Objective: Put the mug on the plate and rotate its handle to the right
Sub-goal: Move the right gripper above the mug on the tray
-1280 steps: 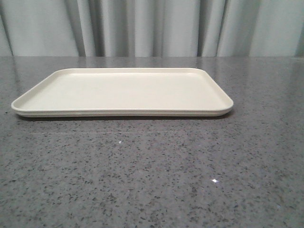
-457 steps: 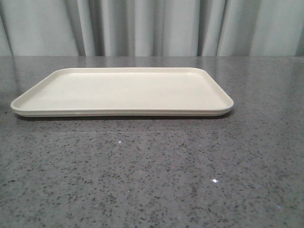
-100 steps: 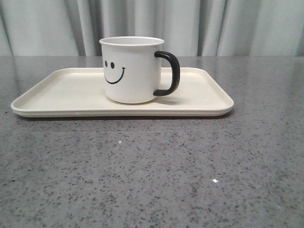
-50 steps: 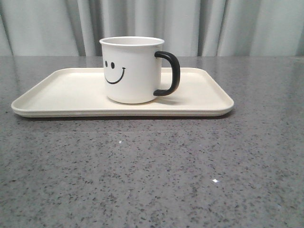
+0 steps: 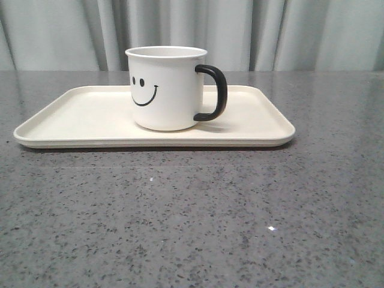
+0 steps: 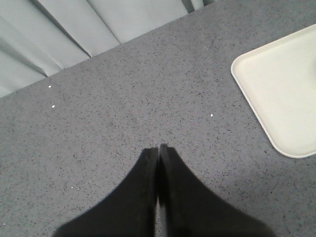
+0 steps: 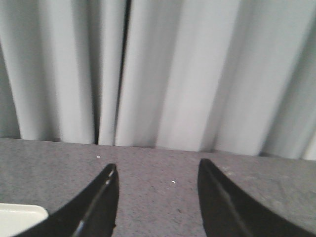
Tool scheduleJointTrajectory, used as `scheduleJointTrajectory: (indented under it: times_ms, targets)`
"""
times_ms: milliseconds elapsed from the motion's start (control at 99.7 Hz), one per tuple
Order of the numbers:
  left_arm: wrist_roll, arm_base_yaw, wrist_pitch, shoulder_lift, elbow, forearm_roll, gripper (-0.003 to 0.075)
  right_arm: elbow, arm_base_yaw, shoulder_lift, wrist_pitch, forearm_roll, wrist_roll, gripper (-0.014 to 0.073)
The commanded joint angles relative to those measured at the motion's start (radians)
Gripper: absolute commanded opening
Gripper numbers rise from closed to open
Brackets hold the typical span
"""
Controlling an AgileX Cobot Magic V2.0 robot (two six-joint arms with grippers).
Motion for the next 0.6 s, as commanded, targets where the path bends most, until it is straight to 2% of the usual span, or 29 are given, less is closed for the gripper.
scheduleJointTrajectory:
  times_ms: [0,130,301,471,592]
  targets:
    - [-0.024,0.002,-0.026,-0.004,-0.016,0.034,-0.002,-0.065,0.048,0.054,-0.082,0.088,-0.096,0.0384]
    - [-0.024,0.002,-0.031,-0.004,-0.016,0.035,-0.002,-0.176,0.15,0.167,-0.006,0.144,-0.184,0.0384]
    - [-0.024,0.002,-0.029,-0.004,-0.016,0.035,-0.002,-0.362,0.27,0.347,0.129,0.144,-0.21,0.0384]
    - [-0.024,0.002,-0.025,-0.004,-0.016,0.035,-0.002,-0.517,0.342,0.51,0.276,0.146,-0.21,0.0384]
    - [-0.024,0.002,-0.021,-0.004,-0.016,0.035,-0.002,-0.554,0.38,0.589,0.312,0.146,-0.216,0.0384]
